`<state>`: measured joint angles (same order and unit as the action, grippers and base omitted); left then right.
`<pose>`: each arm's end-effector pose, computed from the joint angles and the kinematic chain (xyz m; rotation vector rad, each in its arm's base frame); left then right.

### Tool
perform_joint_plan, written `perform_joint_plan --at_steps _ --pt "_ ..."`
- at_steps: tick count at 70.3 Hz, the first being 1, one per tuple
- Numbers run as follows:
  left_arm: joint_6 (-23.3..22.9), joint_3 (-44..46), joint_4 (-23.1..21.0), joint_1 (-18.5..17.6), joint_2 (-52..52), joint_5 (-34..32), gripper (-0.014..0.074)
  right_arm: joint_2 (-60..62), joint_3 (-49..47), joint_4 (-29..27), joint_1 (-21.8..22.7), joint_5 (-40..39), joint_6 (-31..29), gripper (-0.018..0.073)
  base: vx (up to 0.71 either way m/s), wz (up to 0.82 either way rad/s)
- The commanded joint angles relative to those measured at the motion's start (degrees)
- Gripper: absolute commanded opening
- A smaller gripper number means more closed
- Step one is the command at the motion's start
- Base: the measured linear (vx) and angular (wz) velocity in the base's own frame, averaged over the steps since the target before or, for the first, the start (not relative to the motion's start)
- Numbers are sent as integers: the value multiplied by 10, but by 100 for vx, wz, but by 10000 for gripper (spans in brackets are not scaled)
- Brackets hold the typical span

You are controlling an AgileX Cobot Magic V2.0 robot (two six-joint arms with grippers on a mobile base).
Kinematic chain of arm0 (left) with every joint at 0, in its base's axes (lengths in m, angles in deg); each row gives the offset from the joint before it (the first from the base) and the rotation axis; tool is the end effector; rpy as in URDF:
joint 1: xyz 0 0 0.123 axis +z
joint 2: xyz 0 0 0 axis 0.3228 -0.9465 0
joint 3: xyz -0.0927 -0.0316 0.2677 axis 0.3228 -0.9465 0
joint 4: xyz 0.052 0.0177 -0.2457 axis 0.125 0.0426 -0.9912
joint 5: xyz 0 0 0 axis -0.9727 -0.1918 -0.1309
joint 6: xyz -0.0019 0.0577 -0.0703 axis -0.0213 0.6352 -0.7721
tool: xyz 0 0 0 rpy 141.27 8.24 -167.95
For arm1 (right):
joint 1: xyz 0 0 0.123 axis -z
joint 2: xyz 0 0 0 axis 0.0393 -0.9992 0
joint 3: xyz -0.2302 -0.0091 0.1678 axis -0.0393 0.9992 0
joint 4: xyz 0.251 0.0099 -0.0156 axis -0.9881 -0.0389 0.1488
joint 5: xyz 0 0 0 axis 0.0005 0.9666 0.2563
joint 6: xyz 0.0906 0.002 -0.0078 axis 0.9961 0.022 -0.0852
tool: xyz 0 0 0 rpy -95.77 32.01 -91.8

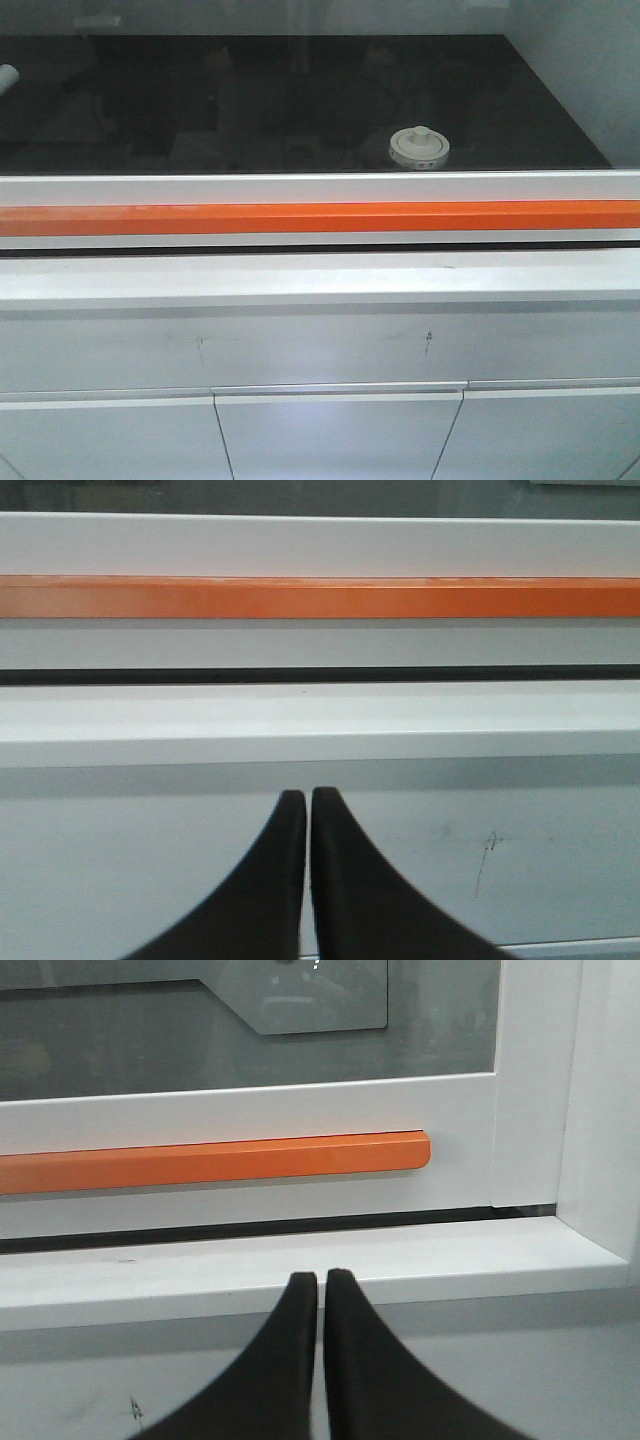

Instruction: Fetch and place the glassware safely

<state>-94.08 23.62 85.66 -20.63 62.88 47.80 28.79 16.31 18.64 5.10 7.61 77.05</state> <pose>0.0562 -0.0009 0.1883 -0.0104 1.6731 -0.0418 0.0568 -0.0032 0.1983 0.0515 1.5680 -0.0331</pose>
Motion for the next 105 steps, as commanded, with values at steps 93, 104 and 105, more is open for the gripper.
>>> perform_joint_plan --at_steps 93,104,105 --pt "-5 -16 -4 -4 6 -51 -7 8 10 5 3 -44 -6 -3 0 0" --pt "-8 -16 -11 -4 6 -103 -7 8 10 5 3 -50 -6 -3 0 0" --pt "-8 -16 -11 -4 6 -111 -7 8 10 5 3 -50 -6 -3 0 0"
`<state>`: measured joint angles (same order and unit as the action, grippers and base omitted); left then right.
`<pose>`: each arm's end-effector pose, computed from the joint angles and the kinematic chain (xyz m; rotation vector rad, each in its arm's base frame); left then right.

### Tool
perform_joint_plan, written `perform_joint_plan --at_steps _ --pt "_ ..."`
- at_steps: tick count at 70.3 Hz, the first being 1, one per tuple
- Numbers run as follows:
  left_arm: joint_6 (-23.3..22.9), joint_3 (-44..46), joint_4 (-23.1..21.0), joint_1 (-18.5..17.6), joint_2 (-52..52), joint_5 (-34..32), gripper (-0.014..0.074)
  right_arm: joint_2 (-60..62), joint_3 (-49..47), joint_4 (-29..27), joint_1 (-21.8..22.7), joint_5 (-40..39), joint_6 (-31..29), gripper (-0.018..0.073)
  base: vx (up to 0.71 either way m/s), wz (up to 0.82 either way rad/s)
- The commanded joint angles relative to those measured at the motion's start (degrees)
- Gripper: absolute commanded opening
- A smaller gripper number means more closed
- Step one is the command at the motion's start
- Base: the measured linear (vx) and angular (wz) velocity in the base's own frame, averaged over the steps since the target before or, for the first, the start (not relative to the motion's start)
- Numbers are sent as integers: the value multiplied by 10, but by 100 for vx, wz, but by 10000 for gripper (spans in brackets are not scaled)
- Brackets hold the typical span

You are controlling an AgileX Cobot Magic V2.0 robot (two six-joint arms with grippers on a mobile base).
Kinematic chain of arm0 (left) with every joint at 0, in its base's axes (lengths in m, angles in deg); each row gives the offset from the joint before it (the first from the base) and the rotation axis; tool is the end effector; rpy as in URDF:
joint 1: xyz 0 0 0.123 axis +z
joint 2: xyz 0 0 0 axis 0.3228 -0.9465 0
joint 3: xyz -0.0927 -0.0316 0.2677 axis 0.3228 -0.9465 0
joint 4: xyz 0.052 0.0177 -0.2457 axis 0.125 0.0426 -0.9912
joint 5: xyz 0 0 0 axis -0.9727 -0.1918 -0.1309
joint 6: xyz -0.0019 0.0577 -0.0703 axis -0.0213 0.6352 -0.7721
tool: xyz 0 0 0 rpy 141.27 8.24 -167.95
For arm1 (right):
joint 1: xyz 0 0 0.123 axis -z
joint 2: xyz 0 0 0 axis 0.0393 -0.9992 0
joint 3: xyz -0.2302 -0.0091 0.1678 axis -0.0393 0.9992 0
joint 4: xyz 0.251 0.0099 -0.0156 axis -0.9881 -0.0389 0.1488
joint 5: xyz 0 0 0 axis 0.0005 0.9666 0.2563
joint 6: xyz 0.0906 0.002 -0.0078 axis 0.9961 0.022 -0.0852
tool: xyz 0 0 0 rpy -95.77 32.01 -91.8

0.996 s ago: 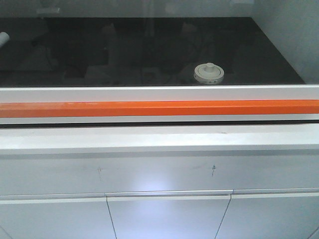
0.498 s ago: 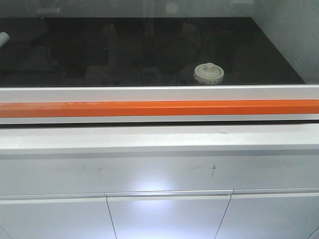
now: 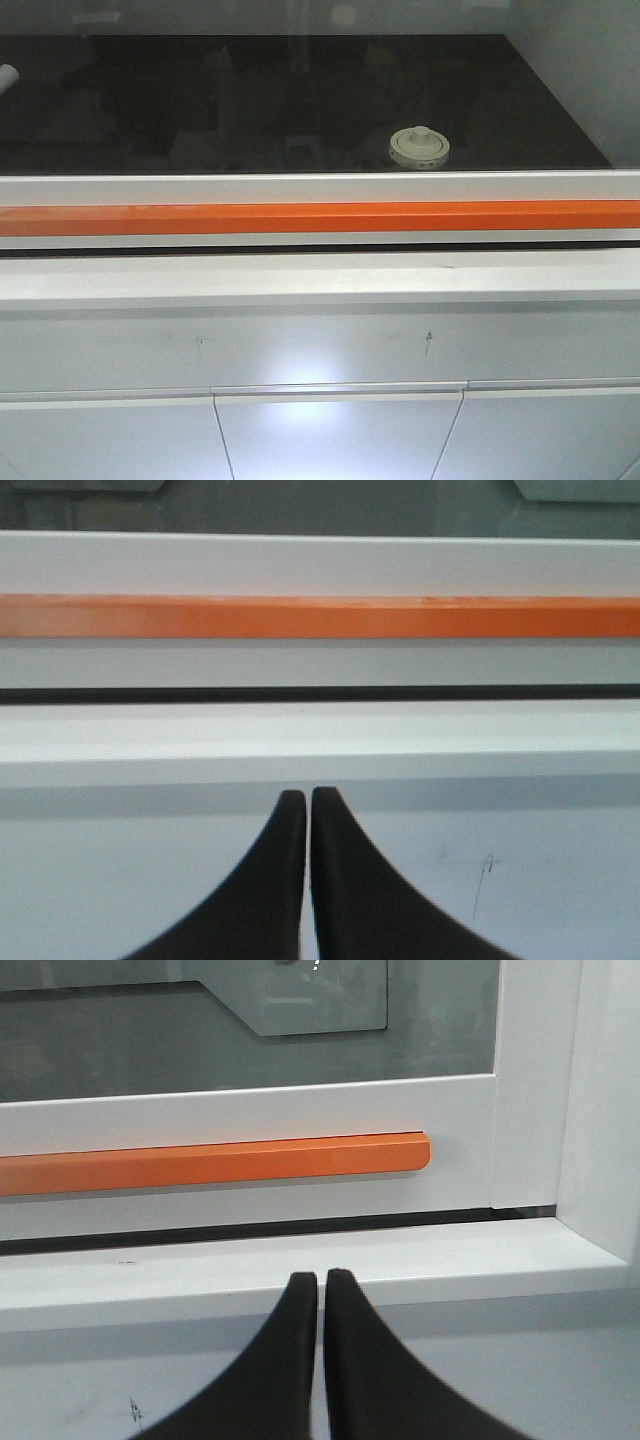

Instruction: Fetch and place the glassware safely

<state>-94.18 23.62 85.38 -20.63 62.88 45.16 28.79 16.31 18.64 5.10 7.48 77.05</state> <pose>0.0565 -0.0012 0.1925 -0.0130 1.6271 -0.0504 0.0568 -0.0032 0.1985 0.0513 1.5657 -0.0330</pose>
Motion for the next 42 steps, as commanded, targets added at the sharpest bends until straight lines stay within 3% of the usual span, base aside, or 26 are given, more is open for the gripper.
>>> perform_joint_plan --at_steps 1,15,25,42 --pt "-8 -16 -8 -4 6 -92 -7 8 10 5 3 -49 -6 -3 0 0" --pt "-14 11 -8 -4 6 -194 -7 8 1 5 3 -124 -6 -3 0 0" --pt "-14 84 -3 -4 -6 -186 -7 4 -52 8 3 -150 -12 -3 0 0" --pt "-14 277 51 -4 -108 -158 -7 -94 -234 14 3 -147 -36 -3 0 0"
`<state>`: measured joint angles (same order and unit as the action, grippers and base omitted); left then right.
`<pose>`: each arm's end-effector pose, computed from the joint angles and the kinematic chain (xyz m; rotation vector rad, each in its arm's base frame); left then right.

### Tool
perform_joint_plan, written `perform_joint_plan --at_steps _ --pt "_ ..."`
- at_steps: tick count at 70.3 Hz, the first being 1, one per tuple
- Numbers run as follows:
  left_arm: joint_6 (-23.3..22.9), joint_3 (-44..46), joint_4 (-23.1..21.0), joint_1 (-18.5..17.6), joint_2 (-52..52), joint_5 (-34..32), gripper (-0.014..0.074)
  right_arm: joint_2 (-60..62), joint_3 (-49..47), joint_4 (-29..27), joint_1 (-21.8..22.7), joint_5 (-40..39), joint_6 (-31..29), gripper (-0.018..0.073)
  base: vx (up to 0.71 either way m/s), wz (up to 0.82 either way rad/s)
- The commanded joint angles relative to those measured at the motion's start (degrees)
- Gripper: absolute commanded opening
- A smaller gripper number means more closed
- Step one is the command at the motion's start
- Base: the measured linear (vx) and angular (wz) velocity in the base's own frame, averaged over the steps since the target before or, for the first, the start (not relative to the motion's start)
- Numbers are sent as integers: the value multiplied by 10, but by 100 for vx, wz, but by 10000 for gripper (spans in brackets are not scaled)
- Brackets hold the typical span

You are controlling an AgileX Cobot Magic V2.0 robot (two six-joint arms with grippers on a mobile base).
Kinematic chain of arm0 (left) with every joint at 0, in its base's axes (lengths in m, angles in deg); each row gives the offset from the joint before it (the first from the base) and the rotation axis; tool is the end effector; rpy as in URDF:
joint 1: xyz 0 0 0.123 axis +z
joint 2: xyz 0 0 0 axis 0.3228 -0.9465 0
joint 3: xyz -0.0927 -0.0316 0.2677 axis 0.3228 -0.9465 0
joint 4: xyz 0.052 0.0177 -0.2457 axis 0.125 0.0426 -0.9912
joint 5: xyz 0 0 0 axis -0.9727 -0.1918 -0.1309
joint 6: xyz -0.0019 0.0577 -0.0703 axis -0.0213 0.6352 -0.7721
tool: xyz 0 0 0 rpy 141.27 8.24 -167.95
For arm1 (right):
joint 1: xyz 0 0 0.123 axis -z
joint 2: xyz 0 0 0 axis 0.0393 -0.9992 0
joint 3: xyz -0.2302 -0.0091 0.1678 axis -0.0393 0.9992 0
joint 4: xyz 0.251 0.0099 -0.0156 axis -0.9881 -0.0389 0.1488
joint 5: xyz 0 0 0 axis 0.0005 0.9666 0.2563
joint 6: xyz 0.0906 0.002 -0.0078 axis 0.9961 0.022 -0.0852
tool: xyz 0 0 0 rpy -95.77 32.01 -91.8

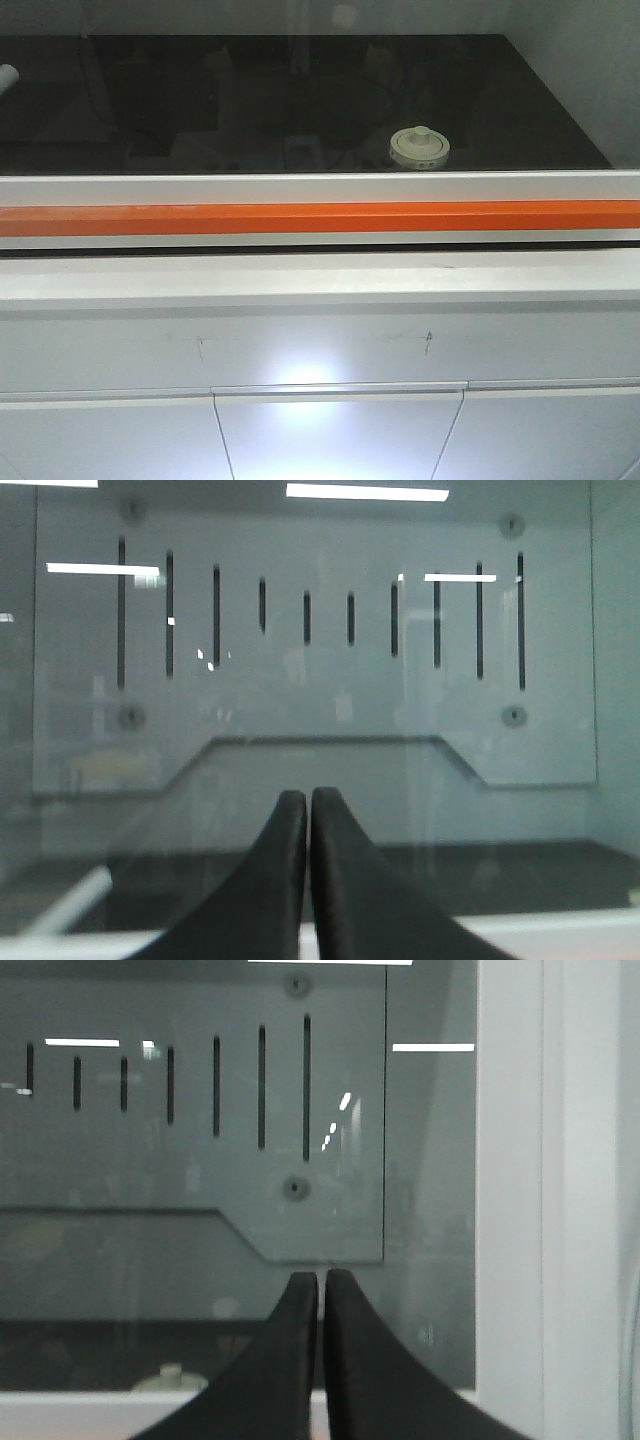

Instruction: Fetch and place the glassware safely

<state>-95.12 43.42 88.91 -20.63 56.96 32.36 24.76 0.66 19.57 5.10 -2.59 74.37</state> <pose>0.0374 -0.0022 0.3212 0.0302 1.1618 -0.0306 0.0406 -0.0013 0.3011 -0.0085 1.1888 -0.0832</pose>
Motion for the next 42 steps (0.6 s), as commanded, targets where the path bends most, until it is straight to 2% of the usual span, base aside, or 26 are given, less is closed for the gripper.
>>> perform_joint_plan --at_steps 1,21,31,42 --pt "-5 90 15 -4 -60 -30 -7 -62 -89 4 3 -47 -9 -3 0 0" --pt "-5 281 10 -4 -239 2 -7 -246 -287 0 3 -34 -4 -3 0 0" --pt "-5 335 10 -4 -332 32 -7 -315 -327 0 3 2 -4 -3 0 0" --pt "-5 338 10 -4 -404 55 -7 -370 -328 0 3 53 11 -3 0 0"
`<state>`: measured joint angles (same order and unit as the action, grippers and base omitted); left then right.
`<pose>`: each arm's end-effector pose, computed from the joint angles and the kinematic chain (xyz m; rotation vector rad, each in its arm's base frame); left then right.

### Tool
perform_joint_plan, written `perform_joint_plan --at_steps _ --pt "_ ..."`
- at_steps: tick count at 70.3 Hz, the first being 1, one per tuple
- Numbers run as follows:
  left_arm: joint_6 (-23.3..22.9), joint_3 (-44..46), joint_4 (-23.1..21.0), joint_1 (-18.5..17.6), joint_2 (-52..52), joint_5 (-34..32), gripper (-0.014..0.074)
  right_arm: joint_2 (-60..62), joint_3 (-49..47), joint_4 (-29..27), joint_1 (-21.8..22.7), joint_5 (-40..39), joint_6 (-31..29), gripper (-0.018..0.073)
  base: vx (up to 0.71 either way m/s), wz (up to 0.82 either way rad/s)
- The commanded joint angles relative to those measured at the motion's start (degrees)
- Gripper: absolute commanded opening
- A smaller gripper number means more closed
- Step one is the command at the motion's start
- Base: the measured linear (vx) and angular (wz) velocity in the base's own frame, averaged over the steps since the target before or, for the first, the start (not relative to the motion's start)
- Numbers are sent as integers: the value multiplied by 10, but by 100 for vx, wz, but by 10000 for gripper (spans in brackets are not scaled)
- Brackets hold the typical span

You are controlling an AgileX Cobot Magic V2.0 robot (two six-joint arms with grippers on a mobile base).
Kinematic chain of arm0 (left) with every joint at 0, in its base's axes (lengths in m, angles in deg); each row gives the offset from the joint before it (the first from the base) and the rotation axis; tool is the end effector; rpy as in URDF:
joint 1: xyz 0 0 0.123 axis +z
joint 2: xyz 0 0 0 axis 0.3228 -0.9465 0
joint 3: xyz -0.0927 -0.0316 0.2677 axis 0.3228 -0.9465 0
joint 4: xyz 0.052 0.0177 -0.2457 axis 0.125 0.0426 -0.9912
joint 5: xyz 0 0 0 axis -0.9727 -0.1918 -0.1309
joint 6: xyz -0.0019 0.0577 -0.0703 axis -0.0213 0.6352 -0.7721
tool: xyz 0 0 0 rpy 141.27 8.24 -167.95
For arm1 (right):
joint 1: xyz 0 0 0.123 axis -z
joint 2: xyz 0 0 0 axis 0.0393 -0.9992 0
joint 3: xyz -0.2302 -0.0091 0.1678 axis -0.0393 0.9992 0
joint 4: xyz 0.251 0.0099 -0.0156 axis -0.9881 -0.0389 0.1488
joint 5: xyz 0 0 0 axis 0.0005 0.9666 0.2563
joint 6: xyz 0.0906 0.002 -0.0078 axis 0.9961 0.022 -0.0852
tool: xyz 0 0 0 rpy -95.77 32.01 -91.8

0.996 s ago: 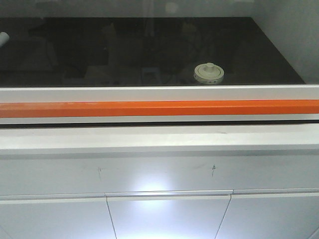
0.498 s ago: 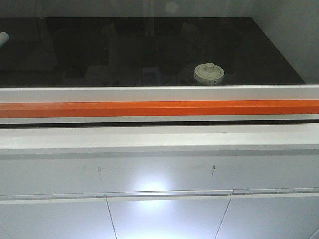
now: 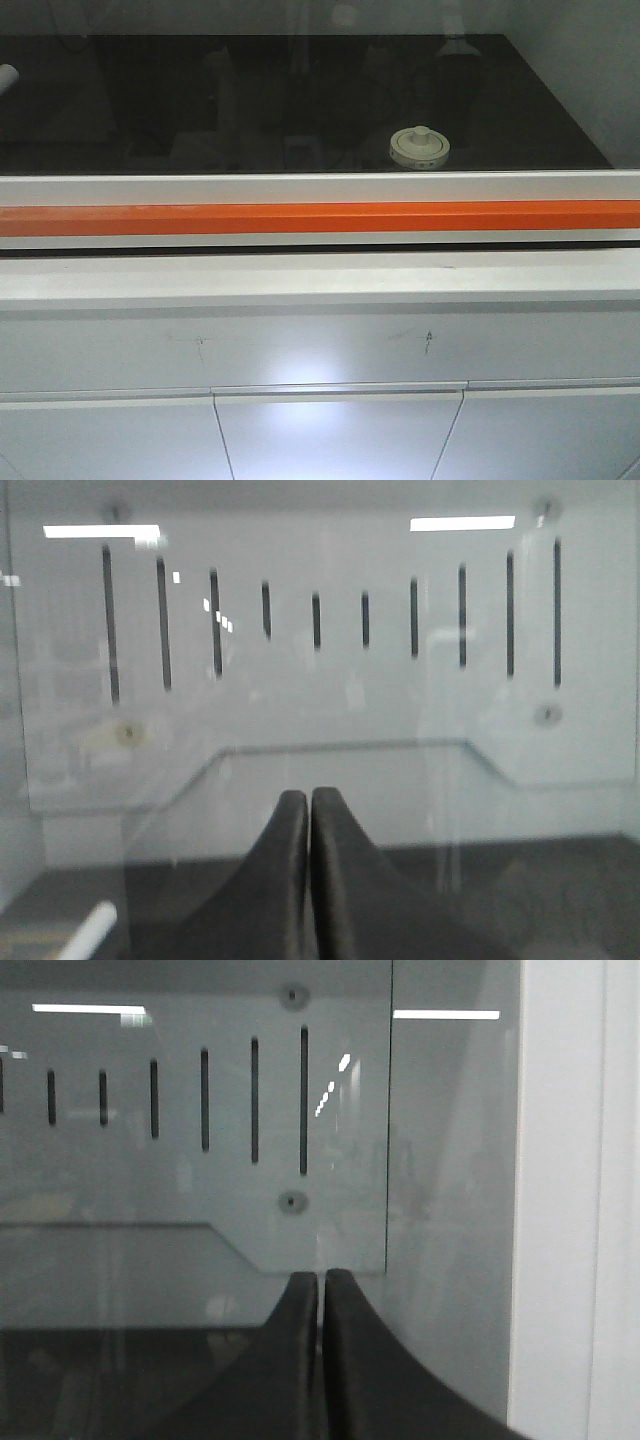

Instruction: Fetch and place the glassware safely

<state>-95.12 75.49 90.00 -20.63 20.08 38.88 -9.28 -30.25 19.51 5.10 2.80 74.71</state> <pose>0.1442 -0.0043 0.4383 0.0353 1.3586 -0.0050 0.1282 -0.0063 0.4221 0.0024 1.3372 -0.0787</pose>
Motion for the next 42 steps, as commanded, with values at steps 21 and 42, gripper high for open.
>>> perform_joint_plan --at_steps 21,42 --pt "-7 -47 -2 -4 -85 -10 -7 -84 65 0 3 -61 40 -3 0 0" --pt "-7 -232 -2 -4 -79 -209 -7 -68 246 7 3 -266 56 -3 0 0"
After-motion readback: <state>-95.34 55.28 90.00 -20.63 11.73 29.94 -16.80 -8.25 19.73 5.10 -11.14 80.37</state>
